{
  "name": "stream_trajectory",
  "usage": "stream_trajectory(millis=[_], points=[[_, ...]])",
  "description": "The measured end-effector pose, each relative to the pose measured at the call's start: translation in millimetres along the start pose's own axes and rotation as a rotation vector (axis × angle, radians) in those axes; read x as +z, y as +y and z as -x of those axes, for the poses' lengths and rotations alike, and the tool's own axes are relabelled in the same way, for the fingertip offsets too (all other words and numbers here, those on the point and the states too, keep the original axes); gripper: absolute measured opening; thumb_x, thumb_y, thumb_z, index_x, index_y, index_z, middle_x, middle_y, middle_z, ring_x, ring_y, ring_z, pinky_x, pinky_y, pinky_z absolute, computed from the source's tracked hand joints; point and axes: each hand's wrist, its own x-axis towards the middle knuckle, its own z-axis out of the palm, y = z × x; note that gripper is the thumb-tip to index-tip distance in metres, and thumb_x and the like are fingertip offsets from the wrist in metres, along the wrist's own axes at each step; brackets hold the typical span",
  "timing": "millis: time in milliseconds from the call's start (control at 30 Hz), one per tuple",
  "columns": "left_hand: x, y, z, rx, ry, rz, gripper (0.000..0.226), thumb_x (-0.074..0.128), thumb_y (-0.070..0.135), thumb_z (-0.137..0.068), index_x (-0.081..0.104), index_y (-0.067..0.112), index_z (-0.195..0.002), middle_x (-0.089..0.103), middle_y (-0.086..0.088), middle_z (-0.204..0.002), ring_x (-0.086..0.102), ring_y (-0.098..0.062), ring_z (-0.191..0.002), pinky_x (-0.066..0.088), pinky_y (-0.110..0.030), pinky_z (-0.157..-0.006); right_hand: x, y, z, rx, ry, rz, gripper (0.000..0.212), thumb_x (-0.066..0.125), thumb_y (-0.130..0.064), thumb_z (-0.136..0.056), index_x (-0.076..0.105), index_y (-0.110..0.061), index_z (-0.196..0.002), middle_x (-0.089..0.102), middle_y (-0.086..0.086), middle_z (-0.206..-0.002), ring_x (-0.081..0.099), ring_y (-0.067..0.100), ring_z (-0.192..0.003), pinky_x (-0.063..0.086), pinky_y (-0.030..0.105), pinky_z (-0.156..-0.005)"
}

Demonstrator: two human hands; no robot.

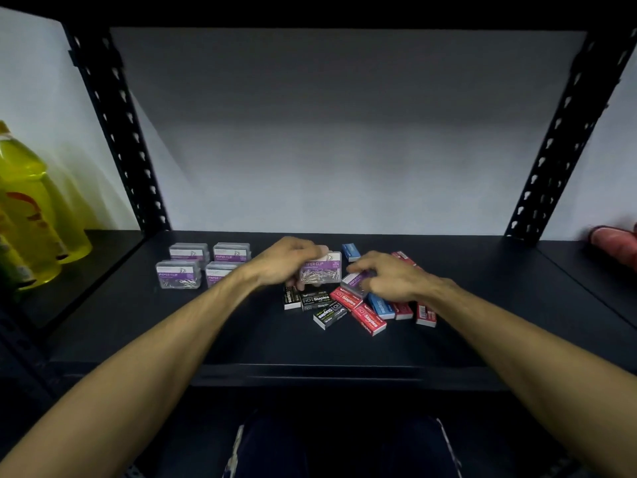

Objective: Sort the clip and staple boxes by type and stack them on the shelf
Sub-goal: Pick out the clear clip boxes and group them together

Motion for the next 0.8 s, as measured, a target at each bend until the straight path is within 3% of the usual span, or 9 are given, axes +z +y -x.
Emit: stream_trajectory(millis=[200, 333, 433, 500, 600, 800], points=[[-0.7, -5.7, -9.7, -0.036, -0.021, 0.053, 0.021, 0.057, 0.027, -0.099, 0.065, 0.011, -0.11, 0.073, -0.007, -0.085, 0.067, -0.016, -0.06, 0.047, -0.023, -0.049, -10.1, 9.5, 0.1, 0.021, -0.016, 0.067, 0.056, 0.065, -0.037, -0.087, 0.05, -0.033, -0.141, 0.039, 0.004, -0.142, 0.053, 0.019, -0.112, 0.046, 0.034, -0.087], [-0.4, -6.8, -9.7, -0.06, -0.04, 0.043, 0.032, 0.065, 0.007, -0.093, 0.057, 0.009, -0.124, 0.068, -0.006, -0.085, 0.065, -0.015, -0.065, 0.047, -0.026, -0.056, -15.1, 13.7, 1.8, 0.049, -0.031, 0.128, 0.06, 0.065, -0.043, -0.086, 0.049, -0.029, -0.142, 0.042, 0.005, -0.137, 0.053, 0.019, -0.112, 0.046, 0.036, -0.091], [0.2, -8.1, -8.6, -0.059, -0.035, 0.045, 0.042, 0.067, -0.001, -0.088, 0.053, 0.011, -0.126, 0.067, 0.0, -0.073, 0.061, -0.015, -0.066, 0.046, -0.026, -0.057, -18.1, 16.4, 2.8, 0.068, -0.052, 0.071, 0.058, 0.069, -0.043, -0.084, 0.055, -0.024, -0.137, 0.051, 0.002, -0.126, 0.061, 0.015, -0.097, 0.049, 0.029, -0.076], [0.3, -8.9, -8.5, -0.058, -0.037, 0.043, 0.042, 0.066, -0.004, -0.088, 0.054, 0.009, -0.126, 0.067, -0.003, -0.077, 0.06, -0.016, -0.067, 0.046, -0.027, -0.058, -19.3, 18.3, 3.9, 0.069, -0.043, 0.032, 0.052, 0.073, -0.044, -0.081, 0.06, -0.023, -0.128, 0.054, -0.001, -0.118, 0.063, 0.014, -0.093, 0.05, 0.028, -0.074], [0.9, -9.3, -10.4, -0.063, -0.024, 0.042, 0.044, 0.066, -0.006, -0.087, 0.055, 0.007, -0.127, 0.066, -0.012, -0.085, 0.061, -0.018, -0.068, 0.048, -0.029, -0.059, -19.0, 21.2, 4.9, 0.063, 0.006, 0.05, 0.045, 0.076, -0.047, -0.077, 0.057, -0.03, -0.113, 0.046, -0.003, -0.114, 0.055, 0.014, -0.1, 0.05, 0.038, -0.088], [0.6, -11.1, -14.1, -0.076, -0.009, 0.014, 0.043, 0.067, -0.006, -0.086, 0.058, 0.008, -0.126, 0.068, -0.018, -0.096, 0.065, -0.02, -0.072, 0.05, -0.028, -0.061, -17.9, 26.9, 5.3, 0.048, 0.007, -0.105, 0.035, 0.077, -0.035, -0.08, 0.05, -0.032, -0.103, 0.064, -0.006, -0.104, 0.069, 0.012, -0.085, 0.057, 0.035, -0.075]])
